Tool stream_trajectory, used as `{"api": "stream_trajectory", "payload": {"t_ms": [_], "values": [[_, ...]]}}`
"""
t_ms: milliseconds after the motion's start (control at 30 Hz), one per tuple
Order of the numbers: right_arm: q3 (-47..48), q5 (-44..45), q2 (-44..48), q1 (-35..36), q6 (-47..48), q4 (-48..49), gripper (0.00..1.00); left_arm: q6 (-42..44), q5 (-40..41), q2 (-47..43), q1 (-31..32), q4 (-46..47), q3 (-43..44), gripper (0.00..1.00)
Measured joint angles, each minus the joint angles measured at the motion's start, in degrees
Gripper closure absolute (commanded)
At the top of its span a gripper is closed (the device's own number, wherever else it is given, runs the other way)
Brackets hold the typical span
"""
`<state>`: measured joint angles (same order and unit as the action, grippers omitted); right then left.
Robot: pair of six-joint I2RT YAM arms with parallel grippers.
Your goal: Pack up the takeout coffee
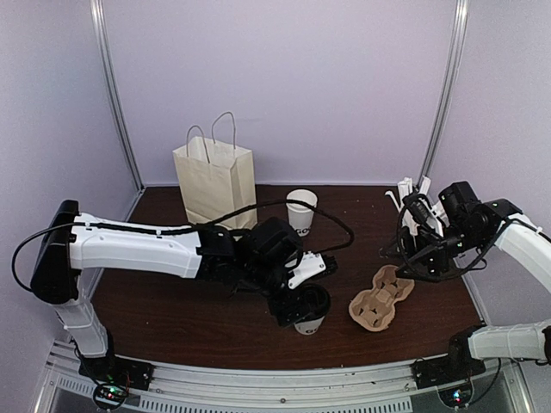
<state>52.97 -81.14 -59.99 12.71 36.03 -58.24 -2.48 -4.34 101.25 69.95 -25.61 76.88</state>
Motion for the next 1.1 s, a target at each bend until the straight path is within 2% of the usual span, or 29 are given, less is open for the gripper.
{"api": "stream_trajectory", "payload": {"t_ms": [867,1100], "values": [[-0.76,0.55,0.15,0.00,-0.13,0.90,0.00,1.03,0.96,5.68,0.00,1.60,3.50,0.03],[-0.85,0.68,0.22,0.00,-0.17,1.05,0.00,-0.31,1.62,5.68,0.00,1.57,3.50,0.09]]}}
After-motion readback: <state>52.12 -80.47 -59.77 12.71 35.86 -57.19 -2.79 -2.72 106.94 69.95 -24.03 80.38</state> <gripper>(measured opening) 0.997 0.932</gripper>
